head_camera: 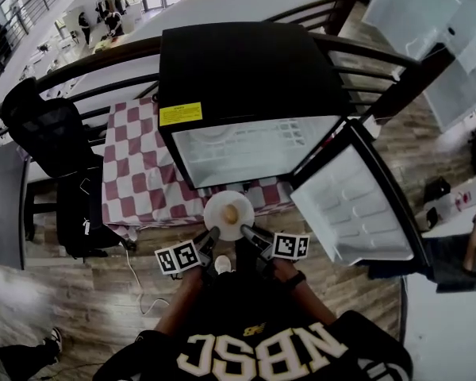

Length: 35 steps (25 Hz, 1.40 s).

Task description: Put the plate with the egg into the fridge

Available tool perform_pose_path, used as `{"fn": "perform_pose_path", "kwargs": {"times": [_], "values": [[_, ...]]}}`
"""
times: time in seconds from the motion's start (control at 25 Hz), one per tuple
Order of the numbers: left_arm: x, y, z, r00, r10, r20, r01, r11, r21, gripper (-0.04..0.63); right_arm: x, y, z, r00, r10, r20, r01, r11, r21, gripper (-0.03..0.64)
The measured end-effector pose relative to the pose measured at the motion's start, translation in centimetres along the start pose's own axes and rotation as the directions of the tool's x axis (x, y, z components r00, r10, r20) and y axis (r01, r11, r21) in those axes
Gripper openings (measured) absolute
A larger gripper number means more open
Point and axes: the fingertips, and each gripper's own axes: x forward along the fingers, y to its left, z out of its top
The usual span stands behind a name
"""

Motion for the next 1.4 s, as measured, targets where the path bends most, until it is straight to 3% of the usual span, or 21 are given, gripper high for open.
{"fn": "perform_pose_path", "kwargs": {"times": [0.24, 0.56, 0.88, 1.4], "values": [[4.7, 2.3, 1.1, 0.998, 0.045, -0.044, -0.041, 0.996, 0.078, 0.064, 1.8, -4.0, 2.4, 0.999, -0.051, 0.003, 0.051, 0.998, 0.023, 0.078], [9.2, 5.7, 2.7, 0.994, 0.104, -0.042, -0.105, 0.994, -0.022, 0.072, 4.9, -8.2, 5.4, 0.994, -0.094, -0.047, 0.095, 0.995, 0.012, 0.078], [12.8, 7.0, 4.9, 0.994, 0.104, -0.019, -0.106, 0.988, -0.11, 0.071, 6.8, -10.3, 8.8, 0.994, -0.104, -0.038, 0.104, 0.995, 0.002, 0.078], [15.9, 8.6, 8.2, 0.992, 0.119, 0.033, -0.112, 0.98, -0.163, 0.071, 10.0, -11.9, 12.4, 0.991, -0.118, -0.056, 0.116, 0.993, -0.038, 0.078]]}}
